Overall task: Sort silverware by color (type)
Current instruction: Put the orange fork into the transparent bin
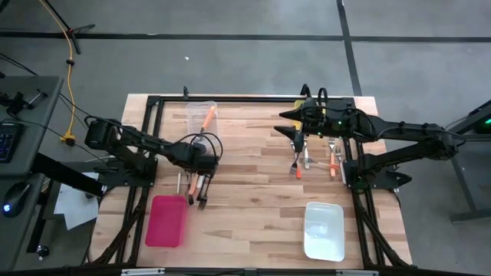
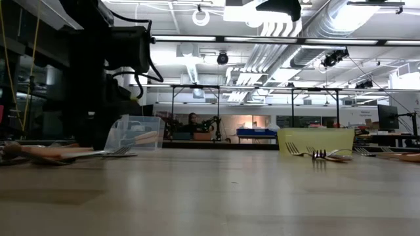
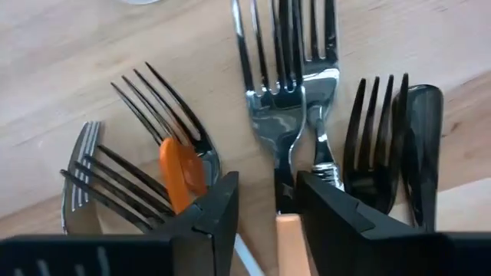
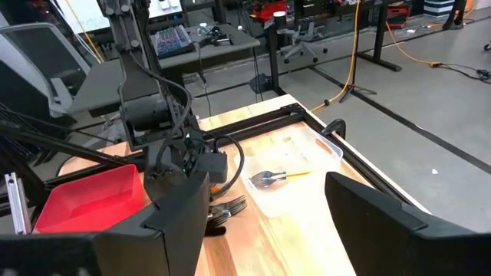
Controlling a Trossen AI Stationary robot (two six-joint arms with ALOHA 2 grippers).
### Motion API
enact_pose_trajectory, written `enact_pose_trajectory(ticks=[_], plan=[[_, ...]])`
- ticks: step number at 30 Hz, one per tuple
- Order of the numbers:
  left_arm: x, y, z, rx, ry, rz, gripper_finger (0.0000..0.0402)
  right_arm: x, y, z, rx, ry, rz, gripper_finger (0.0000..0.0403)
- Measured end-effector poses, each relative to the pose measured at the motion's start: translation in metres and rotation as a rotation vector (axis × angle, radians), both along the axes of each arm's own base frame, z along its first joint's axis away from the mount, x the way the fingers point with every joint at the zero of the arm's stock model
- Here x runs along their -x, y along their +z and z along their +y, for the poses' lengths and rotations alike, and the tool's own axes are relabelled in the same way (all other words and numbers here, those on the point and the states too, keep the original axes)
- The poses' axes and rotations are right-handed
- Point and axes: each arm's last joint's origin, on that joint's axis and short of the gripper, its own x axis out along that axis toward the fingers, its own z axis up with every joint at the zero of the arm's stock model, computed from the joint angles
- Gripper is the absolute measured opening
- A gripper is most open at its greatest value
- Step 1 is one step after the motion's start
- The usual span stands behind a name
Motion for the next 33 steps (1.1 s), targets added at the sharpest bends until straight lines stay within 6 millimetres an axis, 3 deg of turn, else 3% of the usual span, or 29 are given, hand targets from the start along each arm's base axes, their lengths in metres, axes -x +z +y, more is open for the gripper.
enact_pose_trajectory(ticks=[8,16,24,33], plan=[[-0.003,0.001,0.000,-0.002,-0.062,-0.026,0.0090,0.000,0.000,0.000,0.007,0.001,0.007,0.0246],[-0.004,0.001,0.000,-0.015,-0.099,-0.023,0.0011,0.000,0.000,0.000,0.007,-0.002,0.007,0.0246],[-0.001,0.007,0.000,-0.015,-0.111,-0.032,0.0006,0.000,-0.001,0.000,0.007,-0.001,0.007,0.0246],[0.011,0.039,0.003,-0.084,-0.118,-0.139,0.0005,0.000,-0.001,0.000,0.030,0.009,0.014,0.0245]])
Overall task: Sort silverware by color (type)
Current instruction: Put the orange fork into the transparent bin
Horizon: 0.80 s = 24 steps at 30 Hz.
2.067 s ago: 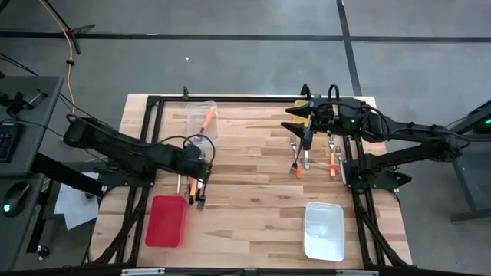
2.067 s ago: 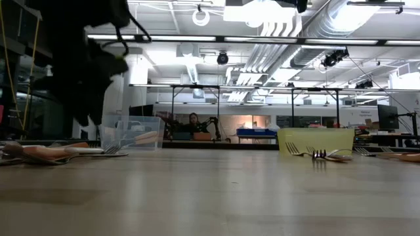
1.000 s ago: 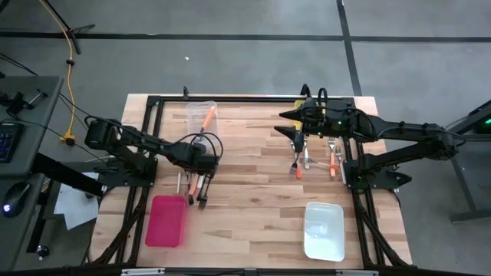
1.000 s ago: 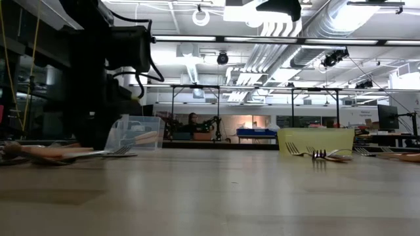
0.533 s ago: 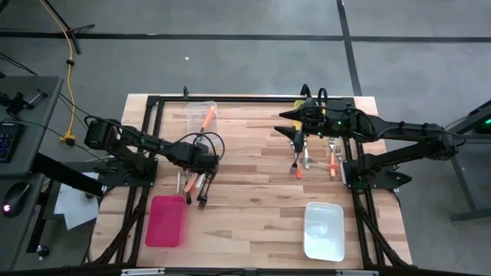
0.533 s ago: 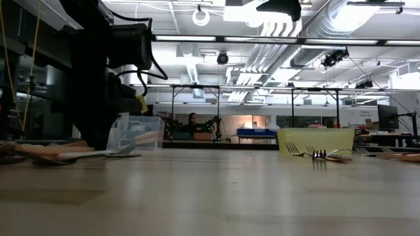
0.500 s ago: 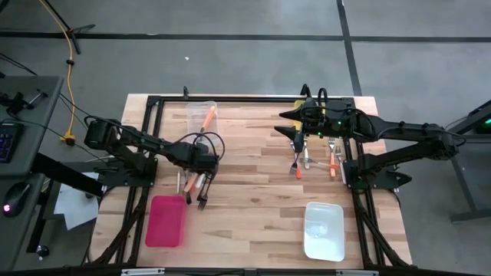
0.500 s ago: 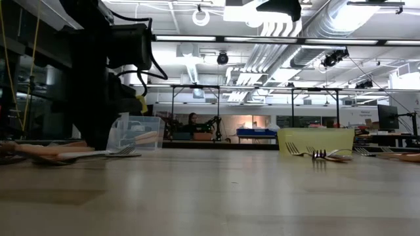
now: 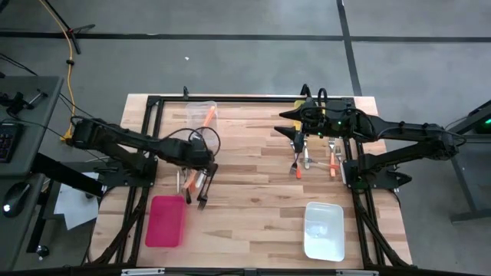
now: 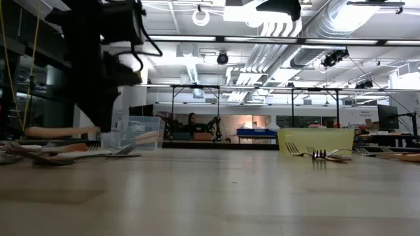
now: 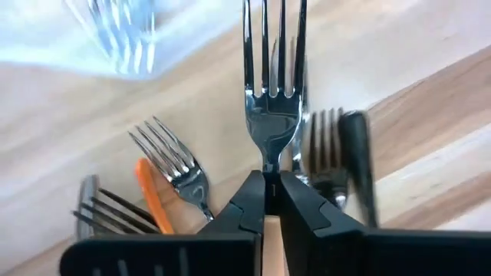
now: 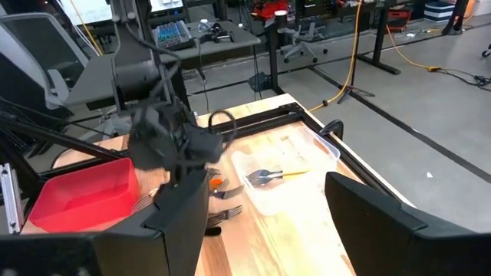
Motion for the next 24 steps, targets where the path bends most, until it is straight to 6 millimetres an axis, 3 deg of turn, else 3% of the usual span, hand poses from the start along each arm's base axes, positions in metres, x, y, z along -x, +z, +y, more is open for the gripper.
enact_pose_trajectory(ticks=[4,9,17,24], plan=[[0.005,0.022,0.001,-0.035,-0.052,-0.095,0.0004,0.000,0.000,0.000,0.001,0.000,0.000,0.0246],[-0.003,0.057,0.001,-0.127,-0.186,-0.395,0.0004,0.000,0.000,0.000,0.001,0.000,-0.001,0.0246],[-0.029,0.121,0.006,-0.523,-0.411,-0.926,0.0004,0.000,0.000,0.001,-0.029,0.020,-0.010,0.0245],[-0.028,0.163,0.014,-0.765,-0.602,-1.293,0.0004,-0.002,0.006,0.005,-0.057,0.150,-0.075,0.0245]])
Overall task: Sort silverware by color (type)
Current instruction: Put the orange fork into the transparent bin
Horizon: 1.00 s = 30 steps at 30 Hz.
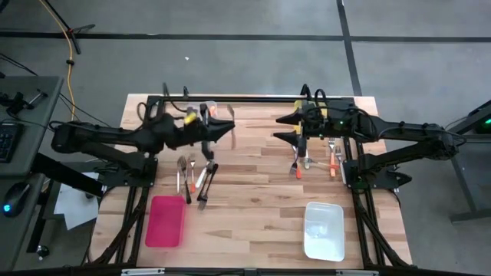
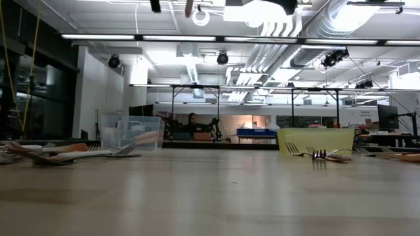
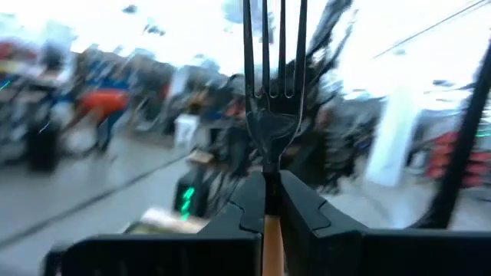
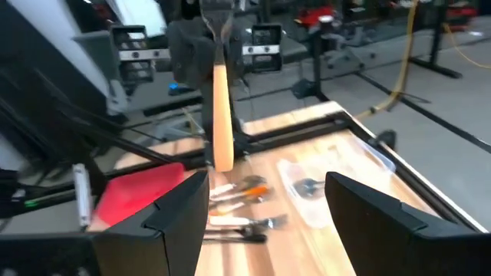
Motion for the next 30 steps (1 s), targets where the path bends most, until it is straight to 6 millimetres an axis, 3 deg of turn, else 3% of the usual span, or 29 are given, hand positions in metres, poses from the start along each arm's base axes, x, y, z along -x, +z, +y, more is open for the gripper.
enact_pose_trajectory(ticks=[21,27,30], plan=[[0.004,0.002,0.003,-0.056,0.011,0.020,0.0005,-0.001,0.005,0.001,0.000,0.042,-0.049,0.0245],[0.006,0.012,0.044,-0.043,0.263,0.378,0.0005,-0.001,0.005,0.001,0.000,0.042,-0.048,0.0245],[0.014,0.002,0.071,0.017,0.385,0.614,0.0005,-0.001,0.005,0.001,0.000,0.042,-0.048,0.0245]])
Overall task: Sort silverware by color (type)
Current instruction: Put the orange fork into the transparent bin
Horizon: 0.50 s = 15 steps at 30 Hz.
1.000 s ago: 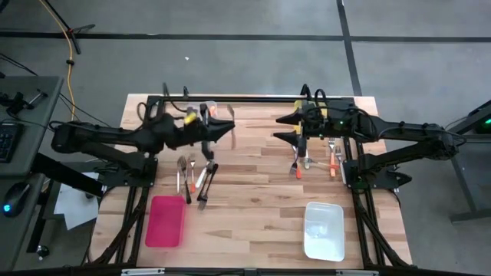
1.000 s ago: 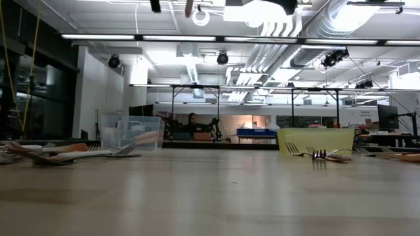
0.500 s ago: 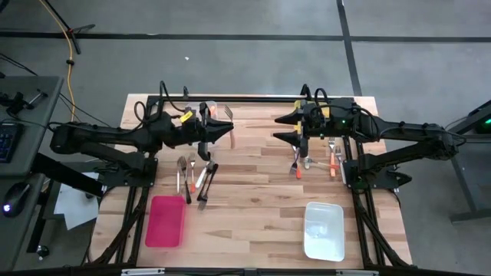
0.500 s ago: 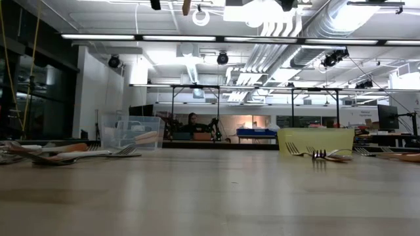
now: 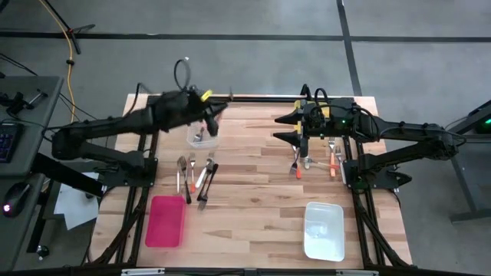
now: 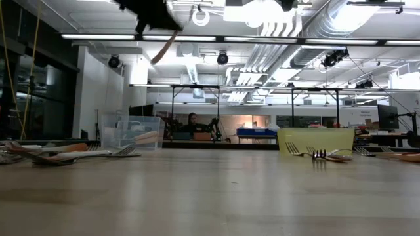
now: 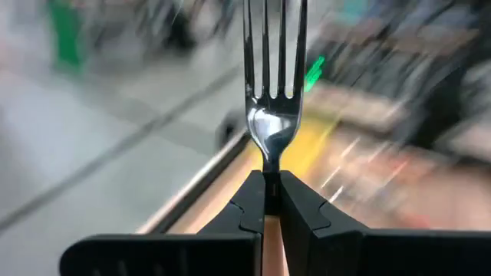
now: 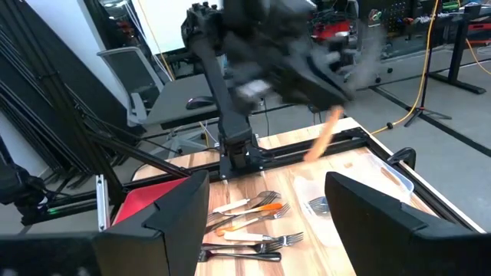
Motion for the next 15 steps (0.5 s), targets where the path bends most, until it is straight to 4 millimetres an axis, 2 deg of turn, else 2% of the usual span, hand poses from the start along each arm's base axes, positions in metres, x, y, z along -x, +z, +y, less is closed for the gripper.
enact_pose_trajectory(ticks=[4,8,15], plan=[[0.016,-0.026,0.030,0.139,0.172,0.210,0.0005,0.000,0.000,0.000,-0.003,-0.001,0.000,0.0245],[0.027,-0.055,0.050,0.286,0.325,0.403,0.0005,0.000,0.000,0.000,-0.021,-0.003,0.001,0.0245],[0.013,-0.094,0.070,0.403,0.409,0.532,0.0005,-0.003,-0.003,0.000,-0.029,-0.004,0.015,0.0245]])
